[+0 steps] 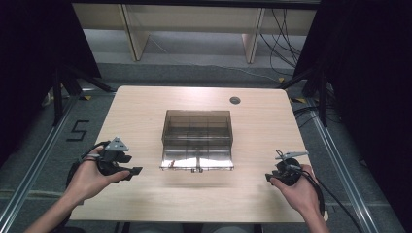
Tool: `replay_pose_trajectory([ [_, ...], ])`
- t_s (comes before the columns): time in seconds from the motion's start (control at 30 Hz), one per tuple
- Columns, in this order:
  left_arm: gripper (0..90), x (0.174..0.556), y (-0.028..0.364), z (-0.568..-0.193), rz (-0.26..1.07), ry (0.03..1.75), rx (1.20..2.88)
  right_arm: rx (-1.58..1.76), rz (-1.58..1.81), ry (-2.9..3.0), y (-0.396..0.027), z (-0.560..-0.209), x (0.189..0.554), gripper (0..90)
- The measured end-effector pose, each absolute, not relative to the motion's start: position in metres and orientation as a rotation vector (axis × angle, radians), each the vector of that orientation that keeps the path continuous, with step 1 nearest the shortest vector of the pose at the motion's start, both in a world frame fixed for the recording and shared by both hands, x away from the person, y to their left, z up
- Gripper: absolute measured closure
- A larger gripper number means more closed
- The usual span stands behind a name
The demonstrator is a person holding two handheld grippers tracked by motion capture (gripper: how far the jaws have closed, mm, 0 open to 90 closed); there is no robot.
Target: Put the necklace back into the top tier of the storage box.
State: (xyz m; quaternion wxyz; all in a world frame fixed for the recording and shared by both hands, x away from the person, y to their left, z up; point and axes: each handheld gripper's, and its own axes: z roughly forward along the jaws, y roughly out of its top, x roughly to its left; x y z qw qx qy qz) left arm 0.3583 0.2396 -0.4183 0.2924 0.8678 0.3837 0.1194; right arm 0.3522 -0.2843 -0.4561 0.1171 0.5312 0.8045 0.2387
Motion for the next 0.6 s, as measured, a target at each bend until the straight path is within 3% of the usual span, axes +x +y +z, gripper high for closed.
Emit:
replay_pose_trajectory([
  [0.6, 39.1, 0.345, 0.276, -0.462, 0.346, 1.177, 2.268, 1.556, 0.698, 2.354, -0.284, -0.456, 0.352, 65.9],
])
